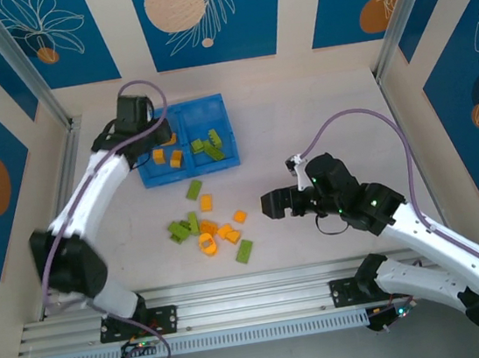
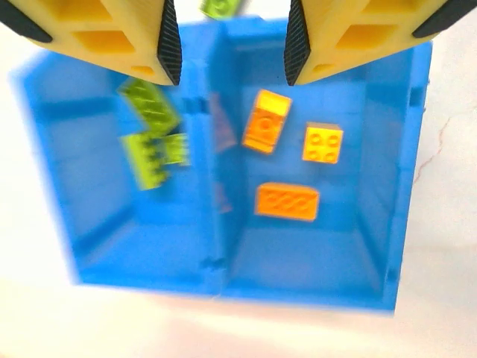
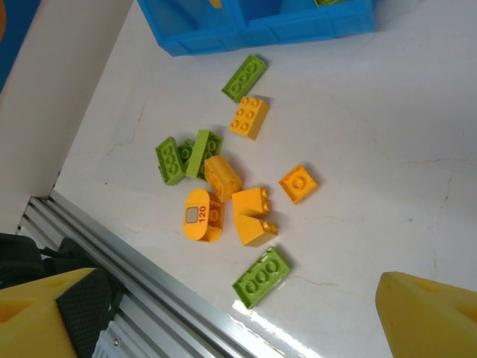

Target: Sort the legos into containers by color

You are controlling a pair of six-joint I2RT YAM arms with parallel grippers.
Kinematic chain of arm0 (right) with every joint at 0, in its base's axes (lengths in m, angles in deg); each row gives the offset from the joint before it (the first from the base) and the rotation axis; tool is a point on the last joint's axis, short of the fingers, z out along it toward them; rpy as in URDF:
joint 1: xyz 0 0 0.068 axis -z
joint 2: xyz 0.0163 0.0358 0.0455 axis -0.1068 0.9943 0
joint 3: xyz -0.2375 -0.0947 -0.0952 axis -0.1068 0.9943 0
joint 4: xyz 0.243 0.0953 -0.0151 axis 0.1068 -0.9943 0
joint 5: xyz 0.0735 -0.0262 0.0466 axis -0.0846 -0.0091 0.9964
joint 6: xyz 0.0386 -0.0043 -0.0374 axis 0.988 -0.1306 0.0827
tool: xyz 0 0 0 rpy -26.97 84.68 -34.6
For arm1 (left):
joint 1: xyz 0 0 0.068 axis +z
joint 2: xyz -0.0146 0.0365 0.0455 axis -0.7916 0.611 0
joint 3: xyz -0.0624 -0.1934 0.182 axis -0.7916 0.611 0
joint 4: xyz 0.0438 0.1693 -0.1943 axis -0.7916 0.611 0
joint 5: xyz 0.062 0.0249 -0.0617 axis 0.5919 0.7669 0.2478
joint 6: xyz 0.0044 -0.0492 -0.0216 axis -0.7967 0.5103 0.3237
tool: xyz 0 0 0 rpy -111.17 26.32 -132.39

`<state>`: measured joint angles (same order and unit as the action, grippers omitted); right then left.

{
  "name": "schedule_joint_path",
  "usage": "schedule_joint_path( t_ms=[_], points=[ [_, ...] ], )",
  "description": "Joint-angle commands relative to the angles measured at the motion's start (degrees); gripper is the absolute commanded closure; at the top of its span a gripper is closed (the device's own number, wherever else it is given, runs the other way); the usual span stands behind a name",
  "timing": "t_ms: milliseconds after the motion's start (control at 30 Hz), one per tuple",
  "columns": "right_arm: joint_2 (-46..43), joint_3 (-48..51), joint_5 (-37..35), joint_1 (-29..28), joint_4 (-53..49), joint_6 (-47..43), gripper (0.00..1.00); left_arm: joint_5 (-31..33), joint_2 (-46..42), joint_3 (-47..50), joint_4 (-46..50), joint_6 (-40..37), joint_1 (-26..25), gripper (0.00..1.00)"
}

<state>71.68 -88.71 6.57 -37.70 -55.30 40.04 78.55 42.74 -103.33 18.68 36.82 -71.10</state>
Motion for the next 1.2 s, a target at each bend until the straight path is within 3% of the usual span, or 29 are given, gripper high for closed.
schedule_joint_path(
  t_ms=[0,133,300,467,600,767,833,1000,1167],
  points=[
    [3.4,-3.0,1.4,-1.3,1.9,1.0,0.06,-1.9,-13.3,7.7,-1.1,-3.8,-6.4,0.58],
    [12.4,-8.5,-0.8,-3.9,1.1,1.6,0.07,-7.7,-28.4,17.5,1.2,-13.2,-12.8,0.57],
    [29.8,-21.4,-10.0,-7.7,-3.1,7.1,0.09,-15.6,-44.9,27.5,5.5,-22.8,-13.7,0.52],
    [48.6,-35.6,-16.4,-10.6,-3.7,11.2,0.1,-18.6,-56.1,37.9,6.7,-30.2,-13.7,0.35],
    [62.2,-48.3,-21.5,-11.1,-6.8,11.6,0.1,-19.7,-59.4,42.9,4.2,-31.3,-13.7,0.11],
    [75.1,-60.5,-25.9,-11.6,-8.7,9.9,0.09,-13.5,-59.2,43.6,4.6,-27.6,-13.7,0.0],
    [79.5,-64.9,-26.6,-11.6,-10.1,9.6,0.11,-11.1,-59.3,44.0,4.9,-24.0,-13.8,0.0],
    [88.5,-75.2,-26.9,-11.6,-15.1,9.3,0.21,-11.3,-61.3,44.5,6.5,-24.1,-13.7,0.0],
    [91.4,-75.9,-27.2,-11.5,-13.8,9.3,0.29,-10.3,-62.4,44.8,6.7,-25.6,-13.7,0.0]
  ],
)
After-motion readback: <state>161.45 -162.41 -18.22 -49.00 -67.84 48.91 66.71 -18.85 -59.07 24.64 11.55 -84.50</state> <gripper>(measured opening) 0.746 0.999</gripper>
